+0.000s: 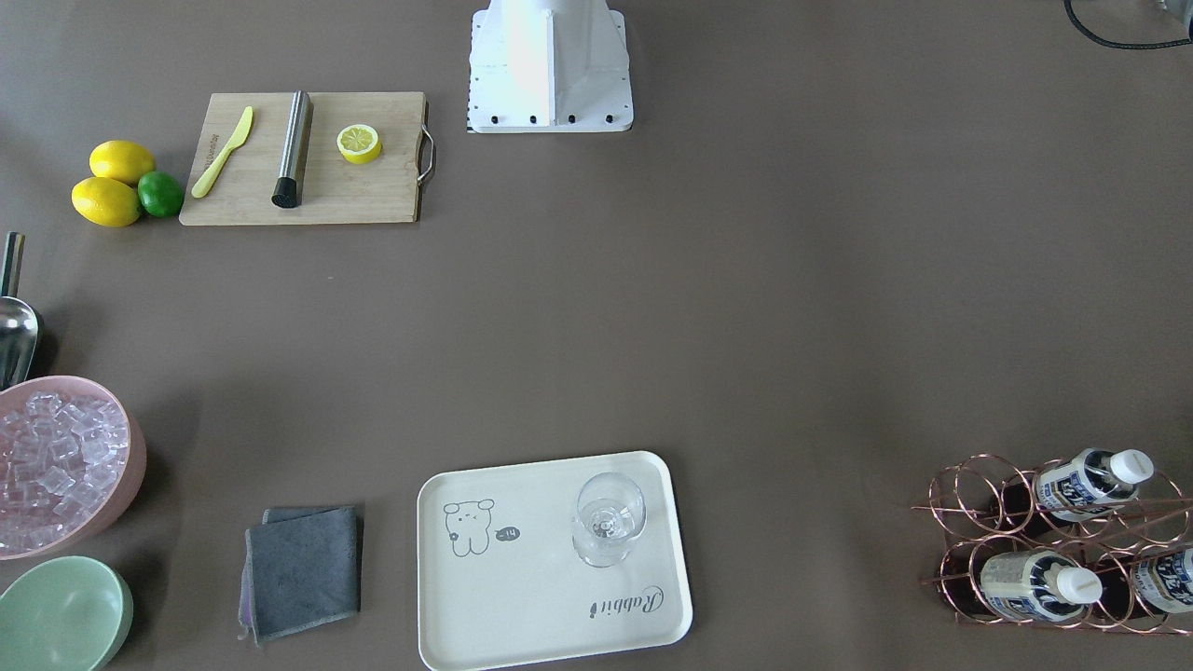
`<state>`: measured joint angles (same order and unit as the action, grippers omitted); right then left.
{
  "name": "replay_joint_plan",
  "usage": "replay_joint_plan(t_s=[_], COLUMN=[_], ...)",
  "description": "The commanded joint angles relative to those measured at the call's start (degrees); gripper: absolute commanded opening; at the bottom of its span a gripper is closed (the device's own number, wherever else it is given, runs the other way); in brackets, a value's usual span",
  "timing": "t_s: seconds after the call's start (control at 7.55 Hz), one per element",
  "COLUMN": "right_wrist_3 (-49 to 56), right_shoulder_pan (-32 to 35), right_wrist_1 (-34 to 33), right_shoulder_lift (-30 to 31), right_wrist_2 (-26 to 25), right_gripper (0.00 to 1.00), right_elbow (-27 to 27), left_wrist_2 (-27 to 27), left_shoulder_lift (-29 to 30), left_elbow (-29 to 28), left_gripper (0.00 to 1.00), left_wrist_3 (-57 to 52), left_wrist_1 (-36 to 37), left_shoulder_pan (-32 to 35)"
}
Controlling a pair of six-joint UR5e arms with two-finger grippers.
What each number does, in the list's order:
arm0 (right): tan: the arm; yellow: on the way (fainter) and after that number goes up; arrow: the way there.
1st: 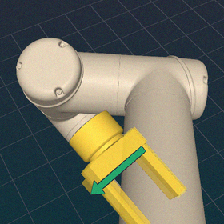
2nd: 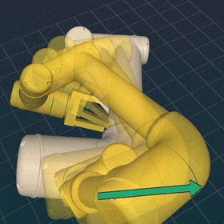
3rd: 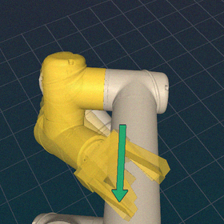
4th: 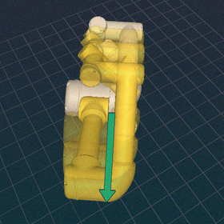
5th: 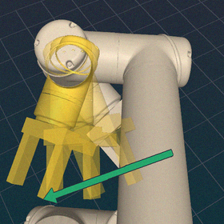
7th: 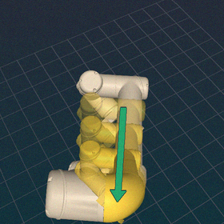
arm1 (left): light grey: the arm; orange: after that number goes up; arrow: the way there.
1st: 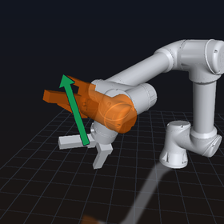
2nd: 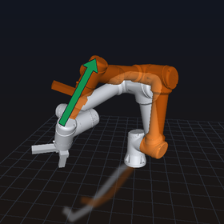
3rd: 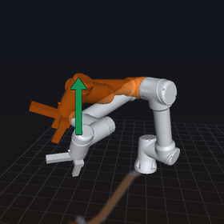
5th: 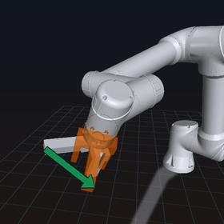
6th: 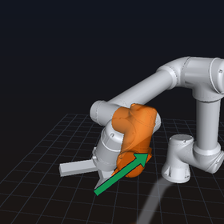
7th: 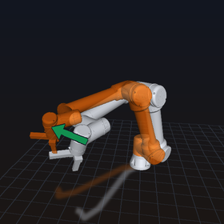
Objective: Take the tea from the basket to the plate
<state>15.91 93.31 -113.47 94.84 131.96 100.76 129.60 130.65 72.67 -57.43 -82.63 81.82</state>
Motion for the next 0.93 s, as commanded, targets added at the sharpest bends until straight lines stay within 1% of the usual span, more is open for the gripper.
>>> replay_joint_plan(t_s=[0.0,0.4,0.66,0.79], right_wrist_3=[0.0,0.0,0.0,0.0], right_shoulder_pan=[0.03,0.03,0.03,0.03], right_wrist_1=[0.0,0.0,0.0,-0.09], right_shoulder_lift=[0.09,0.09,0.09,0.26], right_wrist_2=[0.05,-0.04,-0.04,0.05], right_gripper=[1.0,1.0,1.0,1.0], right_elbow=[-0.04,-0.47,-0.47,-0.47], left_wrist_2=[-0.05,-0.22,-0.22,-0.22], left_shoulder_lift=[2.07,1.98,1.98,1.81], left_elbow=[-0.16,-1.91,-2.27,-2.36], left_gripper=[0.96,0.96,0.95,0.92], left_wrist_3=[-1.27,-2.33,-2.33,-2.33], left_wrist_1=[-0.25,-2.61,-2.71,-2.71], left_shoulder_pan=[-1.31,-1.67,-1.58,-1.58])
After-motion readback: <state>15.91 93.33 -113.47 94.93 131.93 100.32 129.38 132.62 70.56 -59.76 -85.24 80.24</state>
